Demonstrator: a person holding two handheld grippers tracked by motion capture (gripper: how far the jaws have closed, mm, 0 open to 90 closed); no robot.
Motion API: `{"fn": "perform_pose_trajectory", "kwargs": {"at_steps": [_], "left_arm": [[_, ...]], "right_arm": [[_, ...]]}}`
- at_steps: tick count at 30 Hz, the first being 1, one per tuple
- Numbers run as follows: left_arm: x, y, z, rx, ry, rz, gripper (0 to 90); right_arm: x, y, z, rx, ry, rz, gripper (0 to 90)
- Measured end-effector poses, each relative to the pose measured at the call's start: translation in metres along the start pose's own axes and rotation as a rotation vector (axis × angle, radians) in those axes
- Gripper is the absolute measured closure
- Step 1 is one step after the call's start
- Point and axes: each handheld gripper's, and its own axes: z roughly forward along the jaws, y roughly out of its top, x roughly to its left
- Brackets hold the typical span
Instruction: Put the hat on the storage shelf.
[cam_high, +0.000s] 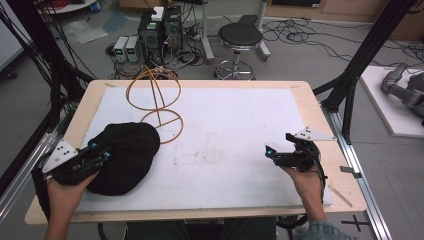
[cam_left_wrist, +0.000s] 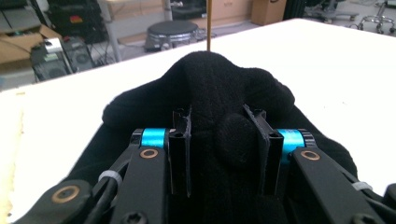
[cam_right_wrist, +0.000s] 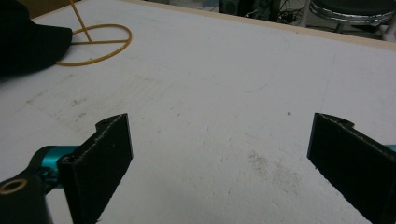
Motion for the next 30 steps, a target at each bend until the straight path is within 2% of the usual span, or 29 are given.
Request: {"fn": "perform_pose_trajectory", "kwargs": {"at_steps": [10, 22, 30], "left_arm": [[-0.002, 0.008, -0.010, -0.091, 0.010, 0.002, 65.6], [-0.003, 0.019, -0.022, -0.139, 0.035, -0.010, 66.7], [0.001, 0.030, -0.039, -0.199, 0.056, -0.021, 66.8]], "right_arm": [[0.000, 0.000, 0.000, -0.001, 0.000, 0.008, 6.3], [0.000, 0.000, 0.000, -0.003, 0.002, 0.003, 6.3], [0.000, 0.001, -0.001, -0.008, 0.000, 0.003, 6.3]]}}
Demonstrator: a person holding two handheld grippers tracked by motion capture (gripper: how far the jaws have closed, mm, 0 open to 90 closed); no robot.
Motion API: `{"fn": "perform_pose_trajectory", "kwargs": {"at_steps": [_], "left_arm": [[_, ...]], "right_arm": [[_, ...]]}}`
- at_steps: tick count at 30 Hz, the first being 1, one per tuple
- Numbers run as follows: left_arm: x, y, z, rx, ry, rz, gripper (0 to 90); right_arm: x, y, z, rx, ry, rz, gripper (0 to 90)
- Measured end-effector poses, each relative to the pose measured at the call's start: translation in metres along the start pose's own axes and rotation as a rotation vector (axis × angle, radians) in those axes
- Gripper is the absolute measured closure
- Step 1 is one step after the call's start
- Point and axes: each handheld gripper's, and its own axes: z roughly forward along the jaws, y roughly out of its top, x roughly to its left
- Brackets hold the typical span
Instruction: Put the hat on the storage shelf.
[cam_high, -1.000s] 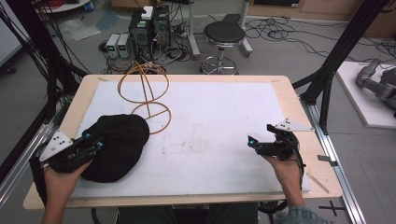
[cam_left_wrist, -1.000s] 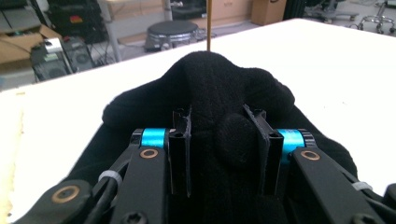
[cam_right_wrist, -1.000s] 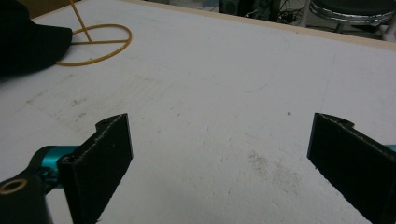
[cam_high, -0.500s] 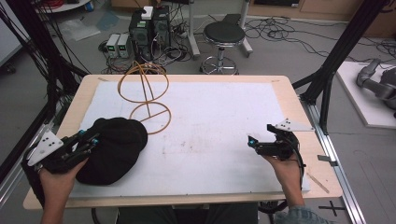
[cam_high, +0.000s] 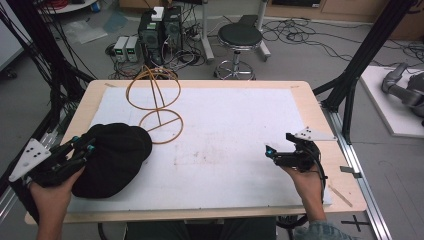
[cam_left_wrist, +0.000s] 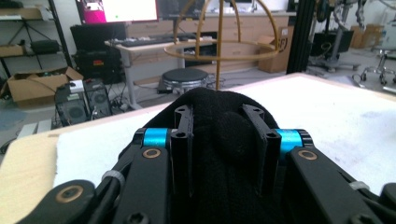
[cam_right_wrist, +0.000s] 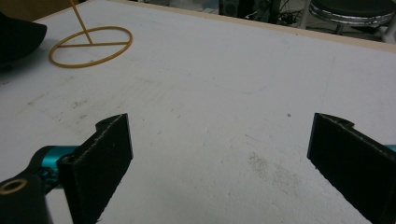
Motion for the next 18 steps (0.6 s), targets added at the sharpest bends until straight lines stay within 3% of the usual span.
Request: {"fn": "perform_pose_trajectory", "kwargs": {"at_steps": [18], "left_arm": [[0.005, 0.036, -0.035, -0.089, 0.067, 0.016, 66.8]], "right_arm": [[0.000, 0.001, 0.000, 0.000, 0.001, 0.003, 6.3]]}}
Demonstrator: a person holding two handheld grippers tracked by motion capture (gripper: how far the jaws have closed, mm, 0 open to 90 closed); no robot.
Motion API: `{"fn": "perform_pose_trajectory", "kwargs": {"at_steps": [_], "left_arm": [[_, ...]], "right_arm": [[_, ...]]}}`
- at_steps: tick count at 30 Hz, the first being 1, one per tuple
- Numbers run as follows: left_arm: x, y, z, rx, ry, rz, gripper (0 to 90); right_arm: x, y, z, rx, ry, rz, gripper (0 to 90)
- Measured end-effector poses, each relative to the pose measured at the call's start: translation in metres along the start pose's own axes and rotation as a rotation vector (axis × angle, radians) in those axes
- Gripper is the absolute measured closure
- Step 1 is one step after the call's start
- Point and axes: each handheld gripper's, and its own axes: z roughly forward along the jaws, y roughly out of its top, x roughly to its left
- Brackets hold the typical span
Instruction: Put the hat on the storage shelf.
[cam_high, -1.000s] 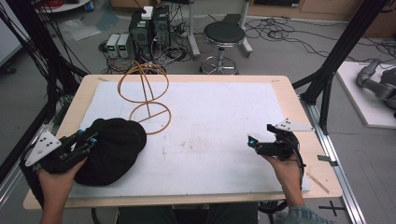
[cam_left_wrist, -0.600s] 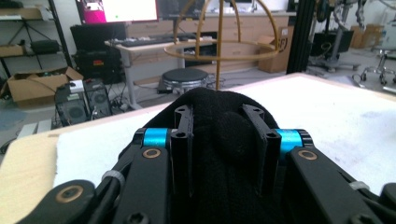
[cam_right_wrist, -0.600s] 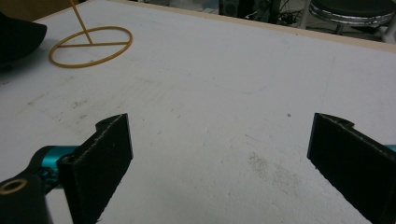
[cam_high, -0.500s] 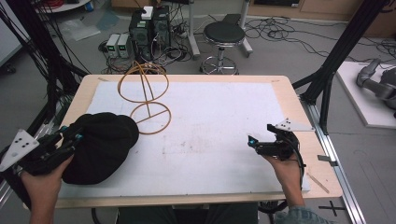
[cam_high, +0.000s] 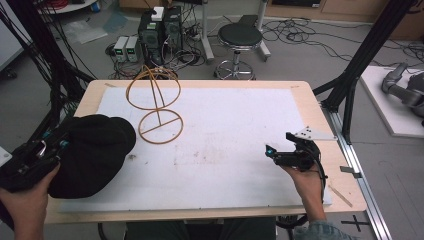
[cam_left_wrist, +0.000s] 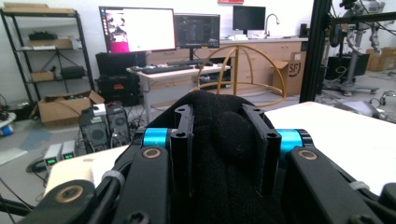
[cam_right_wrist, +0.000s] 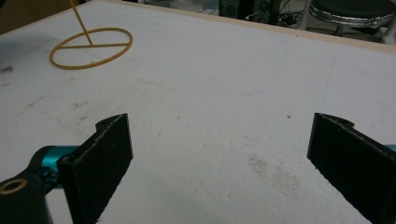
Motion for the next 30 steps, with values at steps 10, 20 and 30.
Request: {"fn": "perform_pose_trajectory", "kwargs": {"at_steps": [10, 20, 30], "left_arm": [[0.002, 0.022, -0.005, -0.040, 0.037, 0.021, 66.8], [0.008, 0.057, -0.003, -0.095, 0.046, 0.049, 66.7], [0.008, 0.089, 0.011, -0.148, 0.053, 0.091, 66.7]], "right_arm": [[-0.003, 0.001, -0.002, -0.009, 0.002, 0.008, 6.3], [-0.003, 0.001, -0.001, -0.012, 0.002, 0.014, 6.3], [-0.004, 0.001, -0.004, -0.018, 0.002, 0.022, 6.3]]}}
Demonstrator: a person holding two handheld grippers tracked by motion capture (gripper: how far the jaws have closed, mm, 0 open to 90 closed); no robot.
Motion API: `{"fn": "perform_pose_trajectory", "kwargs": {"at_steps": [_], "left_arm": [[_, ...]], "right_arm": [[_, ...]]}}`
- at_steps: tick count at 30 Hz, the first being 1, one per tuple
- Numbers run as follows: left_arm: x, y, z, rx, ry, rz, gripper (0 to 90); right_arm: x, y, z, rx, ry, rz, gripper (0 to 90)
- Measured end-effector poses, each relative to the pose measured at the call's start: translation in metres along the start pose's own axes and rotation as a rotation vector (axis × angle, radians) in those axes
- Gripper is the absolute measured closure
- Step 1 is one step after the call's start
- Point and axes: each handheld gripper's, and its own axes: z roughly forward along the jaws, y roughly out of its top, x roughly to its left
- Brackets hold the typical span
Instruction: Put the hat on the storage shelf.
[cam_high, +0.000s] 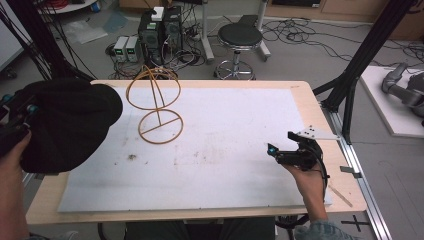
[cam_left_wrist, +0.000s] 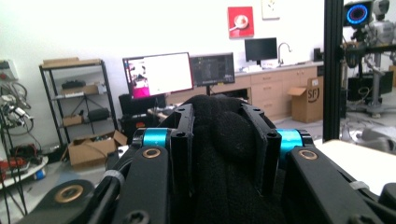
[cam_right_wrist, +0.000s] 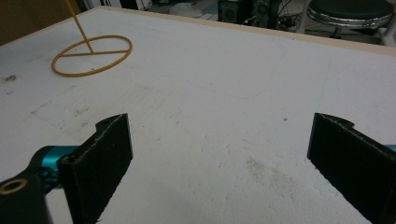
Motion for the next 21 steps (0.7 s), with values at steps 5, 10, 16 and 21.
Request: {"fn": "perform_pose_trajectory", "kwargs": {"at_steps": [5, 10, 16, 21], "left_arm": [[-0.002, 0.009, 0.015, -0.039, -0.004, -0.004, 66.7], [-0.005, 0.015, 0.031, -0.061, -0.011, 0.005, 66.7], [-0.005, 0.018, 0.051, -0.105, -0.019, -0.029, 66.8], [-0.005, 0.016, 0.064, -0.131, -0.029, -0.056, 66.8]], "right_arm": [[0.000, 0.000, 0.000, 0.001, 0.003, 0.000, 6.3], [-0.001, -0.001, -0.001, -0.002, 0.000, 0.001, 6.4], [-0.002, -0.002, -0.005, -0.006, -0.007, 0.006, 6.4], [-0.002, -0.002, -0.006, -0.004, -0.008, 0.008, 6.3]]}}
